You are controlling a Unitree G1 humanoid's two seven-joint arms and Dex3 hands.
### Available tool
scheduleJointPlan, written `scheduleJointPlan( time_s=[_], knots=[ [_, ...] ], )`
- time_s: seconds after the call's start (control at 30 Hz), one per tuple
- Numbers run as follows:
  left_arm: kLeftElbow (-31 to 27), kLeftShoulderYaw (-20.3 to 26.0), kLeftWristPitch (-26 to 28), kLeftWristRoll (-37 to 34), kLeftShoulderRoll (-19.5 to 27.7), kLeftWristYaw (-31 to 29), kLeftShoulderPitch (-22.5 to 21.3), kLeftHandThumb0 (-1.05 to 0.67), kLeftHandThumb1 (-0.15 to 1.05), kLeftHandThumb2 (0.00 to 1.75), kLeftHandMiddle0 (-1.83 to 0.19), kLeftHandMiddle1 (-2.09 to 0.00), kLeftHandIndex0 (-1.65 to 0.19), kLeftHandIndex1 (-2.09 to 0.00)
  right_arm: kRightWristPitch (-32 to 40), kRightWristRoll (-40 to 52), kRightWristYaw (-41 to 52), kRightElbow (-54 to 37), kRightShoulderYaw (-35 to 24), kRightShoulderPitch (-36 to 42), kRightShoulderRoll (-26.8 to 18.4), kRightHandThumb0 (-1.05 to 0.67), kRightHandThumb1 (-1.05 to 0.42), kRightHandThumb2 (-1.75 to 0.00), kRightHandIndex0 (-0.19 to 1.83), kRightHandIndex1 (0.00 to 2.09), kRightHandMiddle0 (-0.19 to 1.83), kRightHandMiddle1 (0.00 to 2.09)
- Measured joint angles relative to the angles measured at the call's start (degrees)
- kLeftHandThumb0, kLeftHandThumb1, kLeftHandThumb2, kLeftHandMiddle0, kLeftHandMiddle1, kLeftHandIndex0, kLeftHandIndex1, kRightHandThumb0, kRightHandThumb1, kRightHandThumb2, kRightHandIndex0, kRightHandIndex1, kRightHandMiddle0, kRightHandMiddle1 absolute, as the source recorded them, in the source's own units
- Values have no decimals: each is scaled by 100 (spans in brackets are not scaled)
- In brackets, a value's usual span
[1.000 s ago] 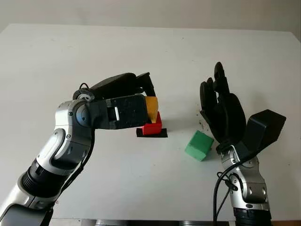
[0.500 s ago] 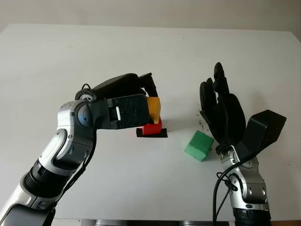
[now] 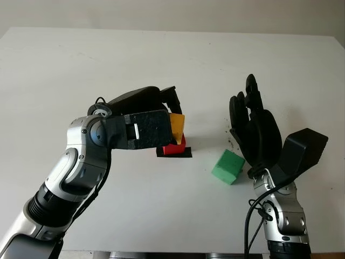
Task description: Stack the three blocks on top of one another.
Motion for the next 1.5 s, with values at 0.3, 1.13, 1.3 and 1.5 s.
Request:
scheduleJointPlan(
  time_s=[0.3,1.13,1.3,1.5],
  knots=[
    [-8,0,-36,-4,2,8,136,-56,105,8,-18,-6,-8,-50,-23,0,-33,0,0,2,39,-66,-105,-48,-19,0,-19,0],
    [-1327,1420,599,-992,540,-514,490,-88,102,6,19,0,19,0,-18,28,113,-66,-49,87,-16,-64,-105,-50,-19,0,-19,0],
    [-2004,2447,1042,-1660,253,16,1007,-89,105,27,19,0,19,-1,-18,38,254,-68,-118,77,-201,-63,-105,-50,-19,0,-19,0],
    [-2312,3321,682,-2142,-632,1300,1647,-70,105,49,17,-4,16,-5,45,149,527,-172,-317,-87,-588,-63,-105,-46,-19,0,-19,0]
  ],
)
